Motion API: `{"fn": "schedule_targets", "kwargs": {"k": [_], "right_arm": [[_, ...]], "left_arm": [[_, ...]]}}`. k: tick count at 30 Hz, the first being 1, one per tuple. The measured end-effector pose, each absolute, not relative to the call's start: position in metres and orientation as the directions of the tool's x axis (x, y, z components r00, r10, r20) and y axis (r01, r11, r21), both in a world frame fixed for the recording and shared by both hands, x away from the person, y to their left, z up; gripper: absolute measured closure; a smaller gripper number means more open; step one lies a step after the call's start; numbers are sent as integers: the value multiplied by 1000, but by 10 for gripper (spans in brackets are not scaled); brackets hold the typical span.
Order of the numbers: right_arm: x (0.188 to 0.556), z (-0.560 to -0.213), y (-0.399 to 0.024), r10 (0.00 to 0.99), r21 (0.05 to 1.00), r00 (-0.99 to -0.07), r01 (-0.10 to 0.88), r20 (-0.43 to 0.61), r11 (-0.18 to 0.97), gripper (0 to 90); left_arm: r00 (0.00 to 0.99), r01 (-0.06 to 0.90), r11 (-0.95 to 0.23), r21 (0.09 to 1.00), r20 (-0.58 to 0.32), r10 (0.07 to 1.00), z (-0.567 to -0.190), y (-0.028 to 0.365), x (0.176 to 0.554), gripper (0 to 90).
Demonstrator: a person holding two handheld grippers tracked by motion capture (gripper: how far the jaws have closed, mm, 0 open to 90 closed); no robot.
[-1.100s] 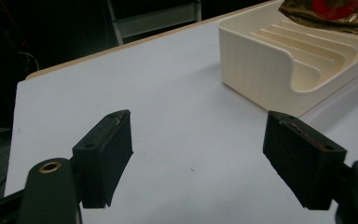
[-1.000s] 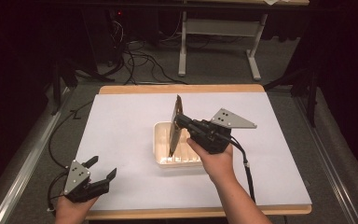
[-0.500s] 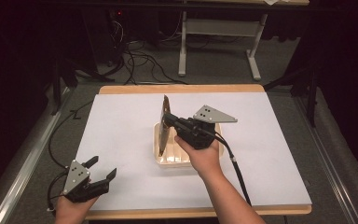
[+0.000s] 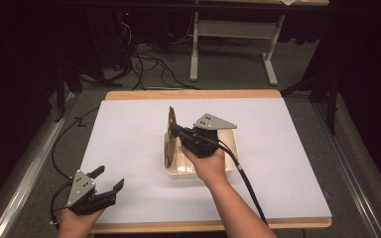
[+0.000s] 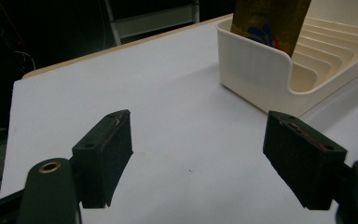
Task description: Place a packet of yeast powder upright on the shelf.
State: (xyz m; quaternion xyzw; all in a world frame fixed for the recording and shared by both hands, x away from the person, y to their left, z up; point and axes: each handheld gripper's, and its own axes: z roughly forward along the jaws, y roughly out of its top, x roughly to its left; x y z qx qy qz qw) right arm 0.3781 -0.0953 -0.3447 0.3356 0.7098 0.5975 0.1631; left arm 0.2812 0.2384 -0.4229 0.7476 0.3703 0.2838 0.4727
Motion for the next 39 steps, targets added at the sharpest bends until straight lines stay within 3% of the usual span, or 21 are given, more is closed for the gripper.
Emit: {"fn": "schedule_targets", "kwargs": {"k": [26,28,29,30,37,39], "right_arm": [[385,-371,-91,678,933,-708,348,196,94,882],[385,-371,-90,670,931,-714,353,201,97,837],[385,-370,-90,667,929,-716,358,207,96,752],[385,-370,-90,667,929,-716,358,207,96,752],[381,-358,-90,661,929,-721,356,207,98,529],[379,-354,-91,661,932,-724,348,198,103,511]], "left_arm": [[565,285,-281,916,76,821,-423,238,282,241],[566,286,-282,916,76,821,-423,238,282,241],[566,286,-282,916,76,821,-423,238,282,241],[566,286,-282,916,76,821,-423,238,282,241],[567,287,-284,915,77,820,-423,238,282,241],[567,286,-284,915,77,820,-423,237,282,241]]}}
